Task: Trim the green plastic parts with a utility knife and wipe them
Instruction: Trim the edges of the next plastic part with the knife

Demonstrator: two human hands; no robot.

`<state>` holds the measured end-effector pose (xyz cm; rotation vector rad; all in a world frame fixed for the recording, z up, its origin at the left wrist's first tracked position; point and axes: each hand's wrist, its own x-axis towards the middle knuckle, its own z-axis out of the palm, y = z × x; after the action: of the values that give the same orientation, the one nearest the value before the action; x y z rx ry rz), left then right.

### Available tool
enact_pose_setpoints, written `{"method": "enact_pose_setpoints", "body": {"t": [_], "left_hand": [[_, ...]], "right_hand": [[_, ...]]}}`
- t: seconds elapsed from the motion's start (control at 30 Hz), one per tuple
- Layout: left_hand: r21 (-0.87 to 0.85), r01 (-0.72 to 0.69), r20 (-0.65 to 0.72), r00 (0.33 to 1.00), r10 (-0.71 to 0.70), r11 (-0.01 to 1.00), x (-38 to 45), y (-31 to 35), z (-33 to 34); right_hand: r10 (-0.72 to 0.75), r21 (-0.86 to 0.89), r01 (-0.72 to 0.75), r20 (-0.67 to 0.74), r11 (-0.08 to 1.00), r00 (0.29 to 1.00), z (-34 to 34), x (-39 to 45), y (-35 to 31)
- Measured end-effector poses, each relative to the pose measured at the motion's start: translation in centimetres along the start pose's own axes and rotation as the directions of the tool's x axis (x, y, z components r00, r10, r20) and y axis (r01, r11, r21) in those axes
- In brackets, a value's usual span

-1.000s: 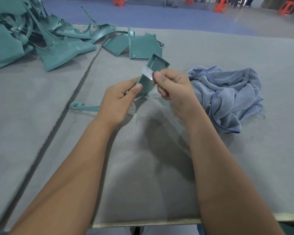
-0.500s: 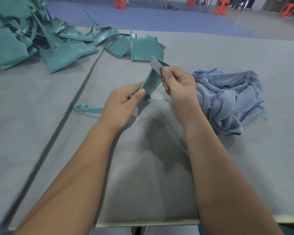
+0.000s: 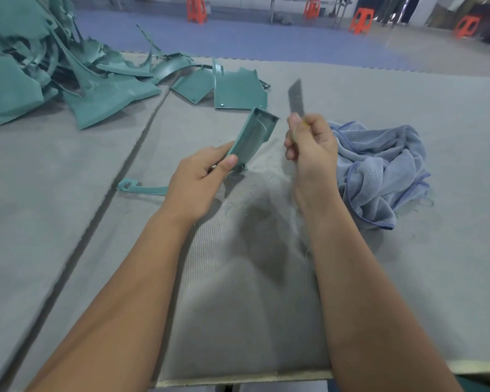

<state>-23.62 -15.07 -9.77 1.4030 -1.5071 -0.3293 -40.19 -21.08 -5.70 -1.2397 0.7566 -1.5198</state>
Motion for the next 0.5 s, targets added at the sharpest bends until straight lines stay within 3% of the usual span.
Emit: {"method": "enact_pose_setpoints", "body": {"t": [0.17, 0.3, 0.5], "left_hand": [[0.091, -0.037, 0.035, 0.999, 0.034, 0.995, 0.0, 0.1, -0.1], [0.11, -0.047, 0.043, 0.998, 0.043, 0.993, -0.1, -0.1, 0.1], [0.121, -0.061, 0.05, 0.997, 0.055, 0.991, -0.1, 0.0, 0.2]], "right_hand": [[0.122, -0.008, -0.123, -0.099, 0.992, 0.988, 0.1, 0.1, 0.4], [0.146, 0.124, -0.148, 0.027, 0.981, 0.989, 0.6, -0.2, 0.1], [0.111, 0.024, -0.114, 0.114, 0.993, 0.987, 1.5, -0.9, -0.1]]}}
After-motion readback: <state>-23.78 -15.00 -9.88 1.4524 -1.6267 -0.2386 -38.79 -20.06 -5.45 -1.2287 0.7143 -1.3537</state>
